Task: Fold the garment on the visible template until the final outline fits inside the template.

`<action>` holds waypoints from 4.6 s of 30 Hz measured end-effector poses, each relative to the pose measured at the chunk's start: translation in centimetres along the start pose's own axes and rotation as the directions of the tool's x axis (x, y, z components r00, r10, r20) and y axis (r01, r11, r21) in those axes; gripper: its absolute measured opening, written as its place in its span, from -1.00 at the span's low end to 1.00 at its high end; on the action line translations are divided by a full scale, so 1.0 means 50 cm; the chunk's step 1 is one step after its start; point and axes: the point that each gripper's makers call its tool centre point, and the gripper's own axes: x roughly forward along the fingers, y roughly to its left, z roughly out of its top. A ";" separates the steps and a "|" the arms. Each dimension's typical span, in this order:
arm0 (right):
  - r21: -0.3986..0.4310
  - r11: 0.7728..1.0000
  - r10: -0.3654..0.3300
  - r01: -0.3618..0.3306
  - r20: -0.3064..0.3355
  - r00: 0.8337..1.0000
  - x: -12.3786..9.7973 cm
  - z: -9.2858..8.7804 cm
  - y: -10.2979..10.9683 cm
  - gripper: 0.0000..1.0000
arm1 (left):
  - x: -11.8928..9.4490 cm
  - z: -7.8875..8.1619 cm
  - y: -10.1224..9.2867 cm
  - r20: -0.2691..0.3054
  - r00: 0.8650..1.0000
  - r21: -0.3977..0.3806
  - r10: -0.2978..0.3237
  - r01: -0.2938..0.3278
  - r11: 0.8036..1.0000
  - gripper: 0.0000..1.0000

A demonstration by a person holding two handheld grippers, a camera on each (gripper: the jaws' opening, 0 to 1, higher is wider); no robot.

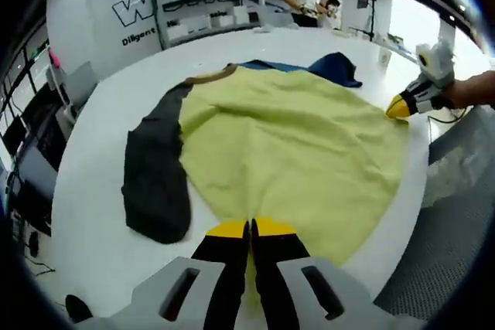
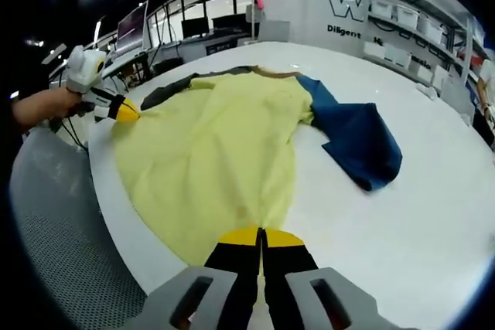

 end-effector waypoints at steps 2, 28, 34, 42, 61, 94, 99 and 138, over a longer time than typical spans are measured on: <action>-0.027 1.000 0.000 0.000 -0.012 1.000 -0.008 -0.005 0.001 -1.00 | -0.001 0.001 0.000 0.006 0.999 -0.037 0.037 -0.036 0.999 -0.92; -0.042 0.999 0.010 -0.011 -0.007 1.000 -0.041 -0.040 0.004 -1.00 | -0.041 -0.068 -0.013 -0.101 0.994 0.004 -0.030 0.031 1.000 -0.92; -0.038 0.999 0.037 -0.038 -0.009 0.999 -0.047 -0.057 0.017 -1.00 | -0.040 -0.085 -0.020 -0.134 0.987 -0.005 -0.090 0.090 0.996 -0.92; -0.011 0.999 0.046 -0.046 -0.010 0.999 -0.049 -0.065 0.020 -1.00 | -0.045 -0.090 -0.027 -0.121 0.984 0.023 -0.130 0.134 0.991 -0.92; 0.020 0.999 0.031 -0.031 -0.005 1.000 -0.056 -0.067 0.004 -1.00 | -0.048 -0.092 -0.028 -0.093 0.988 0.077 -0.122 0.129 0.989 -0.89; -0.139 0.965 -0.216 0.223 0.067 0.974 0.000 0.065 -0.193 -0.72 | -0.108 0.011 0.003 0.134 0.987 0.100 -0.086 0.072 0.992 -0.26; -0.159 0.959 -0.234 0.235 0.028 0.972 0.033 0.070 -0.216 -0.63 | -0.113 0.016 0.018 0.150 0.986 0.095 -0.070 0.056 0.994 -0.14; 0.014 0.966 -0.258 0.258 0.015 0.966 0.047 0.093 -0.237 -1.00 | -0.086 0.028 0.018 0.147 0.983 0.123 -0.113 0.095 0.988 -0.14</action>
